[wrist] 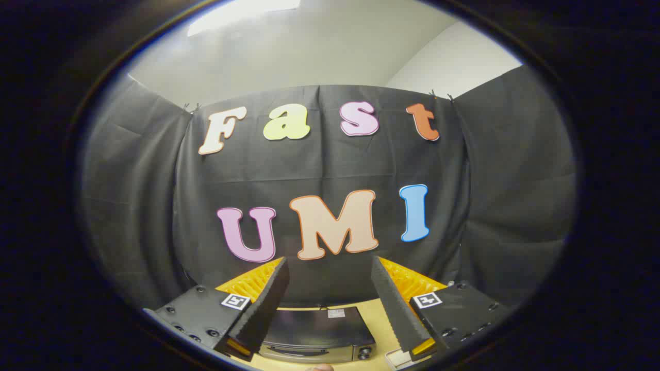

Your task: Open the toaster oven, put the food inside, and close the toaster oven door.

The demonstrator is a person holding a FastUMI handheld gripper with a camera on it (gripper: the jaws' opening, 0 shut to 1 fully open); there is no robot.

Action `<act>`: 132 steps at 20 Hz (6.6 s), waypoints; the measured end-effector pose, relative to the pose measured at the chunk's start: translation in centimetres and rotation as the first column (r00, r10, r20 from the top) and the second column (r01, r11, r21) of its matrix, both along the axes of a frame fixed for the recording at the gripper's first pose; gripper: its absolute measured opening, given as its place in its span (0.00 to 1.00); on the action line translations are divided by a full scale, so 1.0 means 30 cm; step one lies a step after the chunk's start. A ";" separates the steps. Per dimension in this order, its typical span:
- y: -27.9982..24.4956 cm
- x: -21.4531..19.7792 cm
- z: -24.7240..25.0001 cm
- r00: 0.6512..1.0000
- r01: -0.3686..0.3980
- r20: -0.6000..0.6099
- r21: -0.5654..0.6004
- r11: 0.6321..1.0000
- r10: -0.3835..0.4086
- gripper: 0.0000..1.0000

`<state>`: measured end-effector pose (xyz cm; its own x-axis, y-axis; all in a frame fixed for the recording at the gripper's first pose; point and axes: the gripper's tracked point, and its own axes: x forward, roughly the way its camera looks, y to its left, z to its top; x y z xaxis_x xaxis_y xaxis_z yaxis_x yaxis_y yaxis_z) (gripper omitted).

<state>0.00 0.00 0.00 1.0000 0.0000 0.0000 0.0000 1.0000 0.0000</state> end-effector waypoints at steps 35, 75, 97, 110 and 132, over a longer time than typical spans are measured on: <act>0.213 -0.045 -1.111 0.910 -0.074 -0.414 -0.086 0.994 0.032 1.00; -0.241 -0.429 -1.203 0.859 0.073 -0.503 -0.067 0.995 -0.097 0.98; -0.912 -0.186 -1.513 0.710 0.457 -0.688 0.294 0.840 -0.146 0.75; -0.840 -0.206 -1.391 0.757 0.469 -0.640 0.394 0.790 -0.130 0.27; -0.003 -0.226 -1.329 0.844 0.316 -0.513 0.714 0.625 0.159 0.26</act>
<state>-6.78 -0.10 -39.87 0.8437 0.1593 -0.5126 0.3157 0.6251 0.7138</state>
